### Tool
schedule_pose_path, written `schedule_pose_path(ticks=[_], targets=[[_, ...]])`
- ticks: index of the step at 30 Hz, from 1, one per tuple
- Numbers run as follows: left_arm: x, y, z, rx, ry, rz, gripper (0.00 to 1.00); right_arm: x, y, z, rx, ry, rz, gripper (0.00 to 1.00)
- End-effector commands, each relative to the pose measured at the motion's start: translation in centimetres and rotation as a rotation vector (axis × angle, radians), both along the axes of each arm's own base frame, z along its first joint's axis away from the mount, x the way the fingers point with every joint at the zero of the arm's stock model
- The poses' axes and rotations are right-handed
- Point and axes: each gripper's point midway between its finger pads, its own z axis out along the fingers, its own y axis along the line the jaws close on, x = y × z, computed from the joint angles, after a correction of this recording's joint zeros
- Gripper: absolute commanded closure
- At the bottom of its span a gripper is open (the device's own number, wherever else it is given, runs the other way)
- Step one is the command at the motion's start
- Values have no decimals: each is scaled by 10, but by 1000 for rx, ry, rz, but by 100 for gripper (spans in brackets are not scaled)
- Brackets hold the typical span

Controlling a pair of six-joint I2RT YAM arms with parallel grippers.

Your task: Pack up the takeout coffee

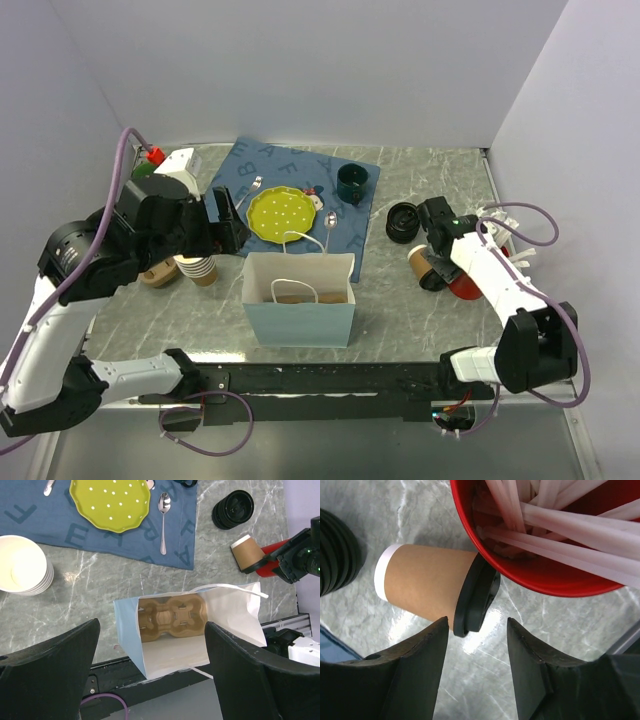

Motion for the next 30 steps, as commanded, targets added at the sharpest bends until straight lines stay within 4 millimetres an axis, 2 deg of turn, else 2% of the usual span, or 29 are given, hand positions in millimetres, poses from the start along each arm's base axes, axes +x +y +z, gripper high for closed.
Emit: schedule_pose_path(ticks=[1, 8, 11, 19, 23, 28, 30], targets=[[-4, -2, -5, -4, 32, -10, 8, 13, -4, -1, 0, -72, -98, 41], [-4, -3, -10, 11, 44, -18, 8, 10, -6, -15, -4, -56, -163, 35], [-3, -5, -12, 15, 50, -21, 8, 6, -8, -21, -12, -58, -185, 36], [-2, -9, -12, 8, 63, -25, 9, -3, -13, -32, -23, -47, -237, 49], [-2, -11, -8, -2, 61, -32, 10, -6, -15, -30, -30, -51, -238, 67], [0, -13, -8, 0, 61, -32, 10, -11, -16, -26, -25, -60, -236, 72], [0, -13, -8, 0, 61, -33, 10, -13, -17, -25, -27, -63, -226, 76]])
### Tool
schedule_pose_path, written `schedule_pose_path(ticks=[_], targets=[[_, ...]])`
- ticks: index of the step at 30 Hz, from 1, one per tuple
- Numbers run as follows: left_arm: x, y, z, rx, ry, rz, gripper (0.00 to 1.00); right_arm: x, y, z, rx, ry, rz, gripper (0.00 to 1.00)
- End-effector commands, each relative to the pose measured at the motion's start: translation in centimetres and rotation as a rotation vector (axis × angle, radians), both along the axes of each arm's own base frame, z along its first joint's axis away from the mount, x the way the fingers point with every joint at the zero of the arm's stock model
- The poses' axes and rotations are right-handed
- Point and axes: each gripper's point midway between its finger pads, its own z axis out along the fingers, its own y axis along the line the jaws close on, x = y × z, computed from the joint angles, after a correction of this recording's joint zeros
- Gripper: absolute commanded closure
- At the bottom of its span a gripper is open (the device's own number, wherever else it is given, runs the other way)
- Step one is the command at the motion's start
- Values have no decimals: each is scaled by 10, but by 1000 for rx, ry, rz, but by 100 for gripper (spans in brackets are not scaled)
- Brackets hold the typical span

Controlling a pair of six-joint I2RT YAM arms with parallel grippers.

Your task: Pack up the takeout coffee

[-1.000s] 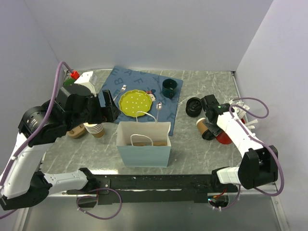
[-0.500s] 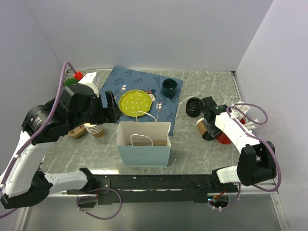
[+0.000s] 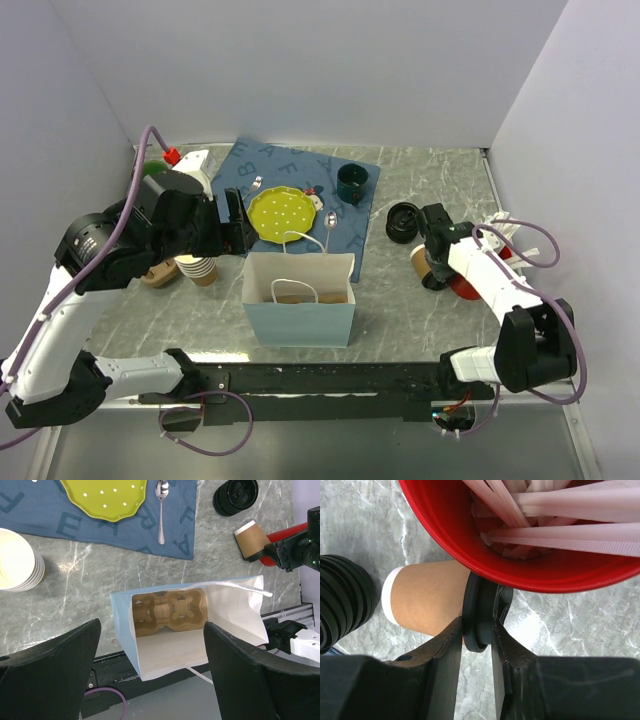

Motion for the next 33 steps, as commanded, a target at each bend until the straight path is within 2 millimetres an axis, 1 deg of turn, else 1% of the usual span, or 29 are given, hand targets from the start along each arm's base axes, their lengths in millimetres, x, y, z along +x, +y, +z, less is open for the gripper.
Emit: schedule_pose_path(ticks=[1, 2, 5, 6, 7, 10, 17, 23, 28, 30, 31, 32, 33], targets=[[-2, 0, 5, -16, 4, 4, 11, -21, -12, -2, -41, 40, -11, 78], [-3, 0, 5, -16, 5, 1, 11, -22, -13, -2, -45, 42, -5, 82], [-3, 1, 7, -19, 1, 1, 11, -22, -13, 2, -49, 40, 19, 91], [-3, 1, 7, -21, 1, 2, 11, -22, -13, 4, -49, 39, 24, 92], [-4, 2, 7, -23, -2, 4, 11, -22, -12, 5, -49, 35, 32, 96], [-5, 3, 9, -30, -6, 5, 11, -22, -10, 6, -42, 34, 70, 100], [-8, 6, 8, -39, -17, 6, 11, -29, -5, 9, -25, 40, 164, 100], [-10, 7, 8, -52, -25, -1, 11, -39, -10, 11, -48, 36, 192, 100], [-14, 10, 10, -55, -27, -1, 12, -38, -8, 17, -45, 15, 219, 100], [-16, 12, 11, -61, -34, -1, 12, -26, 1, 25, -19, -22, 289, 94], [-17, 12, 10, -59, -31, -4, 11, -22, 5, 28, -35, -6, 387, 88], [-17, 13, 10, -59, -38, -10, 11, -13, 10, 36, -35, -26, 442, 84], [-18, 13, 11, -64, -42, -13, 11, -11, 11, 37, -57, -13, 482, 81]])
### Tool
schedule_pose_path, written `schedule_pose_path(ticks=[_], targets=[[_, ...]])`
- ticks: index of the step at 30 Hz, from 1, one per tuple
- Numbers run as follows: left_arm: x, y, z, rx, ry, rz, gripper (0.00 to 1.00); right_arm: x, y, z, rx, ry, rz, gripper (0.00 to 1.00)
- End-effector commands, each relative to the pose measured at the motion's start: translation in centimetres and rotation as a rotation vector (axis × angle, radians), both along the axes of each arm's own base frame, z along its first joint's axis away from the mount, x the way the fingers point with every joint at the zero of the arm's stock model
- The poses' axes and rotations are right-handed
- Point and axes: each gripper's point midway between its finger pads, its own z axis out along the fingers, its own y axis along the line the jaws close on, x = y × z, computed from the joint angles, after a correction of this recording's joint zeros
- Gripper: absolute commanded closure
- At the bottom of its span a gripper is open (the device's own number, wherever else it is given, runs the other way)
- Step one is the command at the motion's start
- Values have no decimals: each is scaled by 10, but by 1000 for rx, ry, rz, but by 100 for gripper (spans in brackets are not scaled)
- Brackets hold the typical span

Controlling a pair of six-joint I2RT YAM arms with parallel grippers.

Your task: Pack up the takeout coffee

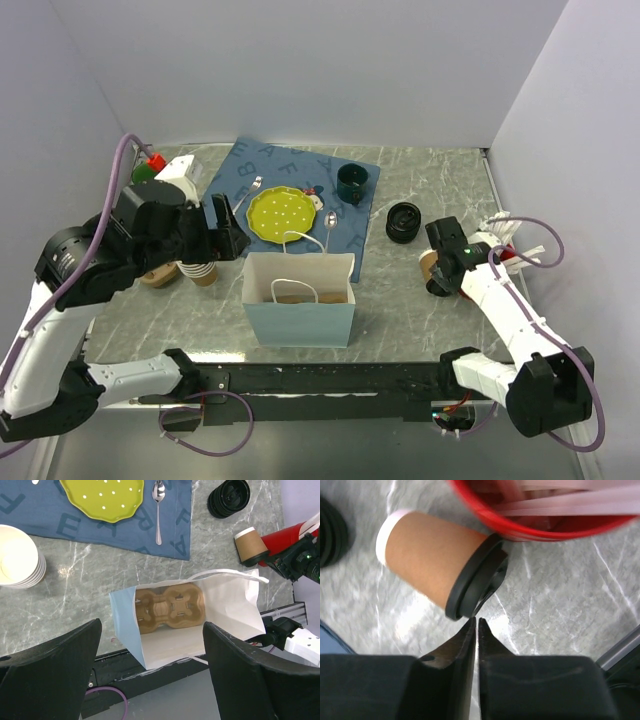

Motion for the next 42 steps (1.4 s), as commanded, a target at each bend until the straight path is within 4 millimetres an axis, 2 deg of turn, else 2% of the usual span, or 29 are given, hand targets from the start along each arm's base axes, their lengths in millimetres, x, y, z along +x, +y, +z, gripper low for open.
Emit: schedule_pose_path(ticks=[1, 3, 5, 6, 7, 10, 12, 15, 19, 25, 29, 30, 34, 42], targets=[[-6, 3, 5, -33, -18, -12, 11, 27, 7, 27, -82, -23, 285, 78], [-7, 6, 8, -39, -38, -11, 11, 33, 8, 32, -131, -2, 405, 75], [-8, 10, 9, -33, -50, -3, 10, 32, 5, 36, -200, 42, 544, 57], [-10, 13, 9, -29, -51, -1, 10, 33, 9, 40, -197, 22, 607, 45], [-10, 14, 9, -25, -52, 0, 10, 32, 10, 42, -234, 41, 705, 39], [-13, 15, 7, -20, -47, -10, 9, 28, 10, 47, -257, 69, 799, 31], [-15, 15, 5, -16, -41, -22, 9, 29, 11, 44, -267, 119, 846, 21], [-17, 15, 6, -7, -39, -38, 9, 35, 18, 37, -257, 161, 940, 20], [-19, 13, 7, -11, -36, -52, 9, 50, 26, 38, -271, 155, 1033, 20], [-18, 7, 11, -23, -44, -76, 7, 75, 26, 29, -276, 227, 1035, 18], [-15, 19, 23, -46, -106, -18, 0, 89, 28, 16, -249, 296, 1054, 16], [-14, 19, 28, -62, -124, -13, 3, 88, 27, 14, -239, 318, 1055, 16], [-17, 18, 36, -110, -144, -14, 3, 93, 29, 9, -174, 337, 1058, 16], [-17, 11, 30, -131, -123, -26, 3, 90, 15, -10, -112, 423, 1037, 16]])
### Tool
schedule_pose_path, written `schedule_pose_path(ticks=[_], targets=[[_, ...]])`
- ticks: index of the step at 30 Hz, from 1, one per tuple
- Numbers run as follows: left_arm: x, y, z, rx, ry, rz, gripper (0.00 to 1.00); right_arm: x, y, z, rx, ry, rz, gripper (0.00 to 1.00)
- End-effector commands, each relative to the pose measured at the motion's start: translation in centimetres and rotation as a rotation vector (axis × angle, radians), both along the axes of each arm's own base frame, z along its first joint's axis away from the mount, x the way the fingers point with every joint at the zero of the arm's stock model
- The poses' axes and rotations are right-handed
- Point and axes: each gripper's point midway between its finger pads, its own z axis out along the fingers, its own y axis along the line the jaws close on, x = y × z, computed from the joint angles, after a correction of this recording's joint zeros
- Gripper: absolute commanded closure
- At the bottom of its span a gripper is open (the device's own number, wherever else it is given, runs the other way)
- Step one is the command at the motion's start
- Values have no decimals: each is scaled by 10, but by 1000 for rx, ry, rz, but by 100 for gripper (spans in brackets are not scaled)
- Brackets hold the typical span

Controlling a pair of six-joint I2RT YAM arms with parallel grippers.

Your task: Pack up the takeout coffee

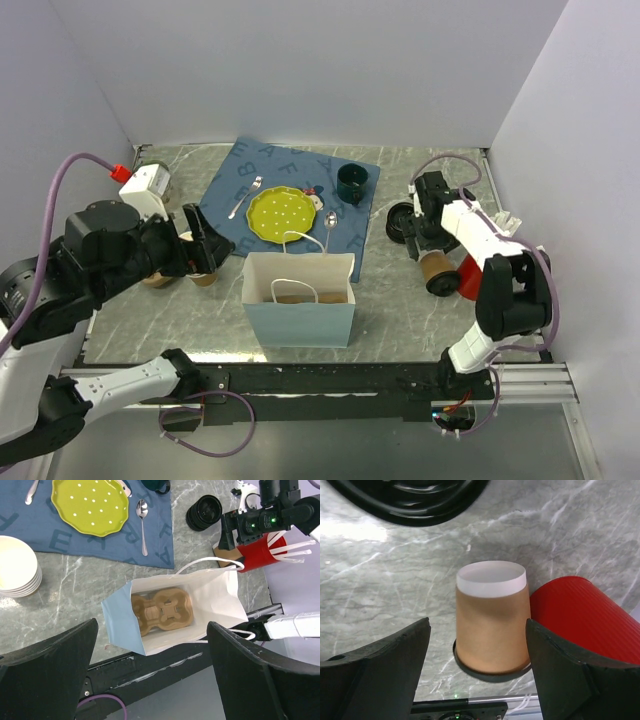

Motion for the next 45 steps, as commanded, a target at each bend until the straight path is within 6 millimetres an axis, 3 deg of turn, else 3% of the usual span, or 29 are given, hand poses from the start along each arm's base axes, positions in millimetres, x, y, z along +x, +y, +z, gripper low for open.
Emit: schedule_pose_path(ticks=[1, 11, 16, 38, 43, 45], targets=[[6, -8, 8, -46, -25, 1, 3, 4, -5, 0, 18, 34, -7, 16], [11, -20, 10, -52, -54, -46, 2, 9, -11, -17, 61, 125, -67, 21], [11, -29, 22, -74, -132, -115, 1, 9, -11, -22, 75, 144, -69, 24], [10, -13, 30, -51, -153, -65, 3, -8, 1, -44, 142, 233, -31, 18], [9, -10, 31, -49, -158, -59, 3, -11, -1, -47, 133, 251, -41, 26], [9, -9, 31, -47, -158, -56, 3, -9, 0, -43, 142, 239, -44, 36]])
